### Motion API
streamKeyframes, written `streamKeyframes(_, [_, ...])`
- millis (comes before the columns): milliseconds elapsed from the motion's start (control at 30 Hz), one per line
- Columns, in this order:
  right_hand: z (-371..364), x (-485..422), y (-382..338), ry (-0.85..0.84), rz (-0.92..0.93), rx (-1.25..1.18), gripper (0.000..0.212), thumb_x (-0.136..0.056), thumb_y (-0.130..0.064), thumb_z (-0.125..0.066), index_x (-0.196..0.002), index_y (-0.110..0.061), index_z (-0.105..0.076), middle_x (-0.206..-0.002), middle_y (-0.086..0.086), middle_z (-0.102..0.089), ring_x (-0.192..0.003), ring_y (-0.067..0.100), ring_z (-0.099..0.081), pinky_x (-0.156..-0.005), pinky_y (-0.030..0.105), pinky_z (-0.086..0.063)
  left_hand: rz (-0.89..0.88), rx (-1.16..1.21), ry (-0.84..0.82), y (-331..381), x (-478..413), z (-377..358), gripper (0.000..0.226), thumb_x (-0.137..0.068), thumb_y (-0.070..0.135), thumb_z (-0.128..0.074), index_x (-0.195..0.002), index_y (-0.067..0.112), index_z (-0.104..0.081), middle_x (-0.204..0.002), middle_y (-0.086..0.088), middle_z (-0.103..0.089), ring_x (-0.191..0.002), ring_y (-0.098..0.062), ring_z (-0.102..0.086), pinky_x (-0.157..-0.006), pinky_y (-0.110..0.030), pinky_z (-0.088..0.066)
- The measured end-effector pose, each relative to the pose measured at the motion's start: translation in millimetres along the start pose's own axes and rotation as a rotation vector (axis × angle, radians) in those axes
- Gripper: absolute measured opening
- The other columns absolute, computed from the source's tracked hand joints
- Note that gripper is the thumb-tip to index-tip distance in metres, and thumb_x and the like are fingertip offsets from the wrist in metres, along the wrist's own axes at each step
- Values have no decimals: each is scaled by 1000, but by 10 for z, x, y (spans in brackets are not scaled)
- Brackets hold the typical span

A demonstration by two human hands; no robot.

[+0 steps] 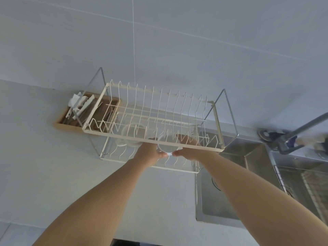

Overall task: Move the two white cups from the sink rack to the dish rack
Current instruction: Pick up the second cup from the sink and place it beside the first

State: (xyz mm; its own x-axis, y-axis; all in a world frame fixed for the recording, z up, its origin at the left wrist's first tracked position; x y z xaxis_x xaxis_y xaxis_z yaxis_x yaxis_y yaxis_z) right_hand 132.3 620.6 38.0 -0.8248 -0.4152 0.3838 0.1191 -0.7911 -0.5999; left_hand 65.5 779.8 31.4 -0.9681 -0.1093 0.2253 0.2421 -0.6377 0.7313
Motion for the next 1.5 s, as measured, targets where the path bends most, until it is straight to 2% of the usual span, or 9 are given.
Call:
streamKeyframes(100, [13,-10,-56,10,15,18,55,-81,-16,-81,-130,-27,-58,-95,-27,-51,-98,13,-55,-82,25,-39,-4,28,23,-19,-31,2,44,-81,34,-81,-115,13,-62,-106,0,-63,-97,-20,-60,-79,-32,-44])
streamKeyframes(267, [-31,-22,-72,-14,8,52,61,-87,-18,-75,-141,-26,-47,-116,-14,-58,-106,15,-55,-63,8,-42,-29,120,61,16,-43,6,46,-79,30,-83,-117,14,-65,-104,3,-65,-94,-17,-60,-78,-26,-40])
streamKeyframes(367, [-35,-1,-41,-19,-34,72,63,-89,-19,-73,-144,-23,-44,-127,-4,-58,-111,20,-61,-84,21,-52,-38,128,72,25,-15,12,49,-80,30,-82,-122,13,-63,-106,-1,-64,-96,-19,-61,-78,-28,-41])
streamKeyframes(467, [-21,79,-59,49,-41,137,53,-88,-18,-72,-136,-22,-50,-108,-10,-51,-99,12,-59,-81,16,-44,-46,100,84,24,84,32,51,-79,30,-81,-121,12,-58,-104,2,-61,-99,-19,-59,-78,-28,-41])
streamKeyframes(567, [-91,183,-12,55,-88,129,68,-90,-23,-69,-149,-19,-36,-147,4,-43,-136,28,-41,-108,39,-37,-51,60,108,-9,238,89,52,-80,30,-79,-122,12,-54,-115,-2,-60,-109,-23,-57,-82,-29,-41])
streamKeyframes(667, [-140,328,12,98,-164,200,81,-94,-32,-63,-158,-16,-15,-161,7,-24,-145,30,-28,-116,41,-29,-53,14,108,-37,400,186,64,-83,31,-77,-137,15,-46,-134,-4,-52,-124,-24,-50,-94,-33,-42])
streamKeyframes(833, [-113,619,-219,374,-163,211,50,-92,-26,-59,-138,-14,-44,-132,10,-56,-117,35,-54,-89,39,-46,-67,-44,173,-151,634,434,49,-92,32,-67,-132,8,-55,-132,-7,-60,-125,-27,-54,-101,-39,-44])
streamKeyframes(1033, [-341,800,-405,461,-162,102,30,-95,-31,-57,-115,-8,-59,-112,9,-62,-100,30,-60,-76,37,-46,22,-31,335,-430,849,834,29,-96,26,-63,-110,0,-64,-102,-14,-67,-99,-32,-64,-86,-47,-52])
streamKeyframes(1500, [-789,472,-483,469,-259,-9,43,-93,-51,-57,-68,-19,-44,-56,-3,-47,-62,26,-52,-55,31,-33,148,-133,352,-841,633,1076,37,-98,23,-61,-124,-3,-58,-116,-20,-62,-112,-36,-57,-98,-46,-47])
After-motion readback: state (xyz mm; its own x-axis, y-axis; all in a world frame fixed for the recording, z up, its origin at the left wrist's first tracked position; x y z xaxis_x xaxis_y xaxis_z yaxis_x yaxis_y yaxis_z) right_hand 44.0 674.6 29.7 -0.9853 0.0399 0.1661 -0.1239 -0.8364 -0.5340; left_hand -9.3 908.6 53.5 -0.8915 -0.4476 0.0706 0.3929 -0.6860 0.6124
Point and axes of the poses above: each hand's wrist, its own x-axis away from the middle knuckle, its own z-axis out of the back of the hand, y = z × x, the point moved 10 cm from there along -x, towards the middle knuckle
